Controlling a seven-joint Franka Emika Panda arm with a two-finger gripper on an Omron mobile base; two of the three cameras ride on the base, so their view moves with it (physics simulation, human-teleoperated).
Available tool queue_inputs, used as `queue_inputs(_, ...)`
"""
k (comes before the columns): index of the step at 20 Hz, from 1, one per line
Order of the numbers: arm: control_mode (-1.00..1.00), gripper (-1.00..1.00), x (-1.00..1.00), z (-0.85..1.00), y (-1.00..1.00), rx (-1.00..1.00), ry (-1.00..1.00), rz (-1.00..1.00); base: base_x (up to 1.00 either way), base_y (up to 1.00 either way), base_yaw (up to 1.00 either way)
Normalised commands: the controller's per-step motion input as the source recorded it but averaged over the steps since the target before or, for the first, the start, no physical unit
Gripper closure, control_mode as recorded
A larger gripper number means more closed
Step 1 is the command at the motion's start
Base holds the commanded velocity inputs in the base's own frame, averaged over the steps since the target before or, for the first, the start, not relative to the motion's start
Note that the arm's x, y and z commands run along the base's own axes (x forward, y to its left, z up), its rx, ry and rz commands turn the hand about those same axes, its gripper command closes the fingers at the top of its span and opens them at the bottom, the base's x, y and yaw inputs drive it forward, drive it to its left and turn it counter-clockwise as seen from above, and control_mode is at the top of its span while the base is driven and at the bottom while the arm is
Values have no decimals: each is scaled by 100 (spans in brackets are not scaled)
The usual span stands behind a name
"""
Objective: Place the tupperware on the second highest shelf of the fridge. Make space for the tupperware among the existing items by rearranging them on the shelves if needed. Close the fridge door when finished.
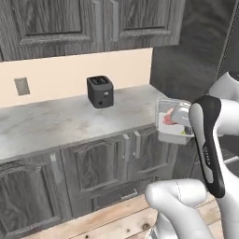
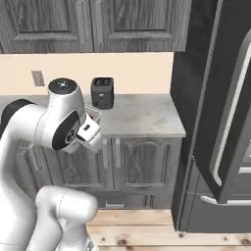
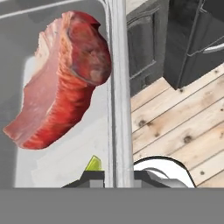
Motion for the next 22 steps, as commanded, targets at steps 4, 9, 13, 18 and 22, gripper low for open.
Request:
queue_inputs(4,100,100,0,0,0,0,0,0,-53,-26,-56)
queue_inputs(9,100,100,0,0,0,0,0,0,-13,-80,-48)
queue_inputs(13,100,100,0,0,0,0,0,0,8,-90,-49)
queue_inputs(18,100,100,0,0,0,0,0,0,52,-66,-42)
queue_inputs(22,100,100,0,0,0,0,0,0,84,-44,-33)
